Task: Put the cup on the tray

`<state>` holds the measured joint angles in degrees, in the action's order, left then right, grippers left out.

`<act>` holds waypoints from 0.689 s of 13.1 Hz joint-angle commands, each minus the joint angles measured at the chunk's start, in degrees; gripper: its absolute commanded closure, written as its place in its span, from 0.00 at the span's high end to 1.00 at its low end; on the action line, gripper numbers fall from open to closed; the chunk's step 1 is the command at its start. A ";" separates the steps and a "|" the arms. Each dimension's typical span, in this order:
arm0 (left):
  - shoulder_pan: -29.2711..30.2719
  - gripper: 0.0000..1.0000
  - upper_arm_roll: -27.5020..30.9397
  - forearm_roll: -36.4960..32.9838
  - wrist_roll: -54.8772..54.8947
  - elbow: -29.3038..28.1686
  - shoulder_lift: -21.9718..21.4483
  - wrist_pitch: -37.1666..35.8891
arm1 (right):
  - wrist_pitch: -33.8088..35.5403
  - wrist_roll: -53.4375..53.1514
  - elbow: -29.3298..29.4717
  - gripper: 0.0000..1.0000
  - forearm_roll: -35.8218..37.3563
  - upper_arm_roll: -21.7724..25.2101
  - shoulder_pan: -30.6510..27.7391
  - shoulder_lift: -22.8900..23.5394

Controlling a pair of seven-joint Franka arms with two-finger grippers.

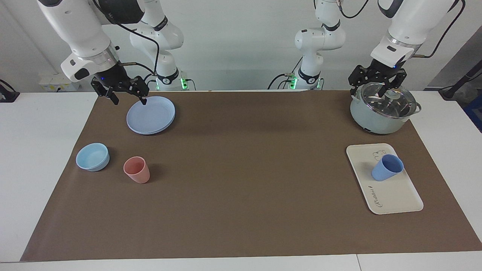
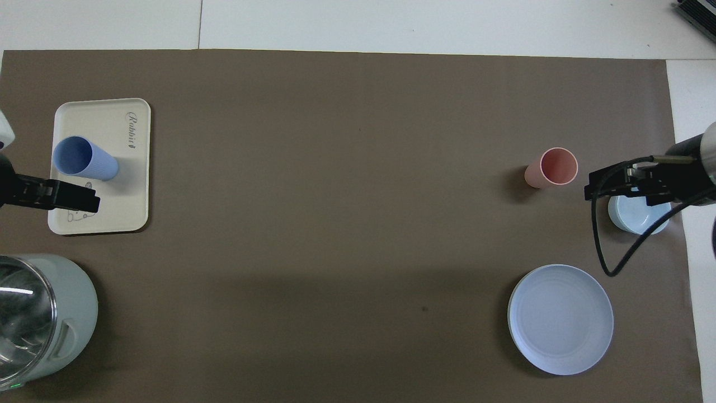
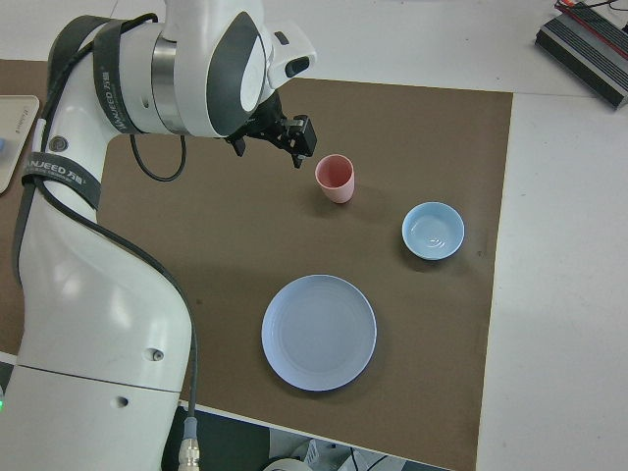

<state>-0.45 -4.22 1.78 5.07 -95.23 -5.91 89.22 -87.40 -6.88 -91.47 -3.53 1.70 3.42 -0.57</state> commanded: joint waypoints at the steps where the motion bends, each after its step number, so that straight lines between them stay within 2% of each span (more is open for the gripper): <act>1: 0.62 1.00 0.00 0.07 0.56 -1.98 -1.91 1.13 | 2.23 0.81 1.74 1.00 1.60 -0.38 0.36 2.07; 9: 2.20 1.00 0.00 -0.02 0.56 -1.89 -1.91 1.05 | 0.03 1.70 0.85 1.00 4.32 -0.47 1.68 1.54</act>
<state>1.28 -3.88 1.77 5.06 -95.27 -6.23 89.22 -86.76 -6.48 -90.80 -0.77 1.33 4.81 1.14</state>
